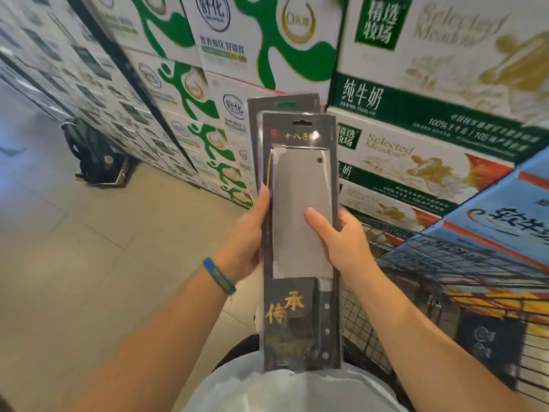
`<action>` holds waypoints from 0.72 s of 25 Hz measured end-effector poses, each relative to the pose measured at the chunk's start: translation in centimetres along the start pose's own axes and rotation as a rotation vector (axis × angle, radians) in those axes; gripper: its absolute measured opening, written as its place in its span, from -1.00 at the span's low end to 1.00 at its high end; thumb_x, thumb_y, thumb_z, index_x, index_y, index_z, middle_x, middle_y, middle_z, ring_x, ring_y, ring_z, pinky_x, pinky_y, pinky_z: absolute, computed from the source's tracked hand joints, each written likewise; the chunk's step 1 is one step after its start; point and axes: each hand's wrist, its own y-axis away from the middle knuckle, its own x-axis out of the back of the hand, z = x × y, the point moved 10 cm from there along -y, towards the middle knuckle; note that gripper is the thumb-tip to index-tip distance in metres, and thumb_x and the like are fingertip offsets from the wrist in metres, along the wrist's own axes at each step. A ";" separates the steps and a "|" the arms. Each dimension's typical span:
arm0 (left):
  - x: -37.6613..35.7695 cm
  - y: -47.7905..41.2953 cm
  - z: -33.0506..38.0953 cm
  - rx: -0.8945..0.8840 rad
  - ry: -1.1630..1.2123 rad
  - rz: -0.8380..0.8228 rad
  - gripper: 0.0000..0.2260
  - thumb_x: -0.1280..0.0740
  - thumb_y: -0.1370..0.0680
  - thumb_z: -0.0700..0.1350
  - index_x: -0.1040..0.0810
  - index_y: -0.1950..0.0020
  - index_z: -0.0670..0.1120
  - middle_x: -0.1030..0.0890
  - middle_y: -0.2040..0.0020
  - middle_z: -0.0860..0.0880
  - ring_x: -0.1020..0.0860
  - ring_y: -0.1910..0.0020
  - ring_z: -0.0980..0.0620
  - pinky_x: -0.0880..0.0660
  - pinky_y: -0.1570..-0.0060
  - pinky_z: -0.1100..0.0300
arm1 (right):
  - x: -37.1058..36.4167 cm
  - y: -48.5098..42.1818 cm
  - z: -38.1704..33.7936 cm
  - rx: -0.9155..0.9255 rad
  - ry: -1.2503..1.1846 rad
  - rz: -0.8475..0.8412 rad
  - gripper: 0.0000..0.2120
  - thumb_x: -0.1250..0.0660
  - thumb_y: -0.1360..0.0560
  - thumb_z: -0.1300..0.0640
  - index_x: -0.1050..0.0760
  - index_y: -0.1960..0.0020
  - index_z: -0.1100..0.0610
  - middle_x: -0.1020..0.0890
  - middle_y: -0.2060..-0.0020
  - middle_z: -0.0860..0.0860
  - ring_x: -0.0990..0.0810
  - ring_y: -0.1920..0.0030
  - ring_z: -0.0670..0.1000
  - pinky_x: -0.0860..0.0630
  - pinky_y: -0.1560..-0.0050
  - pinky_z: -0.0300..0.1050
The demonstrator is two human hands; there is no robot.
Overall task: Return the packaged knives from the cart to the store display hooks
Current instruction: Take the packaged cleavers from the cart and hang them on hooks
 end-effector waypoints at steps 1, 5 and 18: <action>-0.4 0.4 -1.9 0.058 0.001 0.002 -0.42 -0.23 -0.47 0.32 -0.59 -0.31 -0.04 -0.63 -0.25 -0.13 -0.62 -0.21 -0.08 -0.61 -0.05 0.09 | 0.5 0.2 0.2 -0.009 -0.020 0.016 -0.57 -0.54 -0.41 -0.22 -0.57 -0.20 -0.09 -0.74 -0.05 -0.15 -0.72 -0.05 -0.09 -0.67 0.00 -0.15; -0.6 -0.2 -3.1 0.014 -0.012 0.047 -0.50 -0.37 -0.47 0.16 -0.61 -0.25 -0.16 -0.67 -0.17 -0.18 -0.65 -0.13 -0.13 -0.63 0.00 0.07 | 2.8 1.7 0.6 -0.043 -0.058 0.081 -0.60 -0.50 -0.44 -0.17 -0.51 -0.23 -0.16 -0.72 -0.08 -0.17 -0.72 -0.04 -0.12 -0.64 0.09 -0.26; -0.1 -5.3 2.0 -0.231 -0.477 -0.207 -0.42 -0.46 -0.29 0.40 -0.44 0.32 -0.12 -0.33 0.38 -0.06 -0.31 0.37 0.00 -0.31 0.29 0.14 | 4.3 9.3 -0.5 0.065 -0.137 0.589 -0.66 -0.61 -0.31 -0.09 -0.65 -0.05 -0.32 -0.75 -0.04 -0.09 -0.74 -0.03 -0.04 -0.66 0.08 -0.20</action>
